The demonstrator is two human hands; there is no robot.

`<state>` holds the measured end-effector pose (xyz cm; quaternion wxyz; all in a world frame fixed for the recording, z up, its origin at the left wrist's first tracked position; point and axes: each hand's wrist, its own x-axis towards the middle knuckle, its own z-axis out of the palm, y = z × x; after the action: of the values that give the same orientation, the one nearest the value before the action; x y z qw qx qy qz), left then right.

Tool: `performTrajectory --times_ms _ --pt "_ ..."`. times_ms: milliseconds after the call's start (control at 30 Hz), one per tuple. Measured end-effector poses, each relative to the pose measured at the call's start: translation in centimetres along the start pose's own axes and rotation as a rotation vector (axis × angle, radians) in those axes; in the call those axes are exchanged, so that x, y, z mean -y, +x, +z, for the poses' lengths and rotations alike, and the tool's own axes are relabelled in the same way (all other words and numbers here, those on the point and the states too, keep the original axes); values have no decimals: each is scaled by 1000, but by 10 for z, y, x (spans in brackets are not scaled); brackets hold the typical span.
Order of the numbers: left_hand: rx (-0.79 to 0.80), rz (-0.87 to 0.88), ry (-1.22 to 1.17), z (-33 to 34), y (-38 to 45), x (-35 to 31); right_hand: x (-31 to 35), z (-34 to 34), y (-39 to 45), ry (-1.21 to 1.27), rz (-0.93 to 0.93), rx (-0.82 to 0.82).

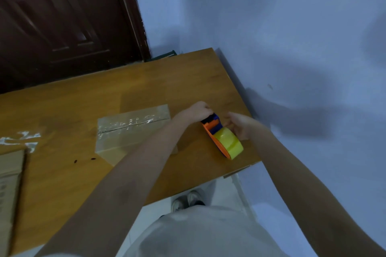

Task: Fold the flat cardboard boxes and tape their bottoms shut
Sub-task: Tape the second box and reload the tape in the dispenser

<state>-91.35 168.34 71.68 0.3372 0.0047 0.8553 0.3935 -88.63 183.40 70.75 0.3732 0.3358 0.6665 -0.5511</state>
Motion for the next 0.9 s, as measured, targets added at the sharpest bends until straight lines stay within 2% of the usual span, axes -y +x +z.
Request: performTrajectory --times_ms 67,267,333,400,467,533,600,633,700,800,900 --pt "-33 55 24 -4 -5 0 3 0 3 2 -1 5" --pt "-282 238 98 -21 -39 18 10 2 2 39 9 -4" --pt "-357 267 82 -28 -53 35 11 1 -2 -39 32 2" --pt "-445 276 68 -34 -68 54 14 -1 -9 -220 18 -54" --pt "-523 263 69 -40 -85 73 17 -2 -15 -482 -92 -182" --pt "-600 256 100 -45 -101 92 21 3 -22 -649 -341 -351" --pt "-694 246 179 -46 -116 112 23 20 -37 -531 -620 -400" --pt "-742 245 245 -46 -121 121 22 35 -43 -418 -713 -359" --pt "-803 220 401 -42 -129 135 14 70 -51 -263 -768 -169" --pt "-828 125 566 -32 -131 147 -3 116 -48 -199 -702 72" --pt "-793 7 608 -20 -128 153 -14 146 -34 -162 -619 146"
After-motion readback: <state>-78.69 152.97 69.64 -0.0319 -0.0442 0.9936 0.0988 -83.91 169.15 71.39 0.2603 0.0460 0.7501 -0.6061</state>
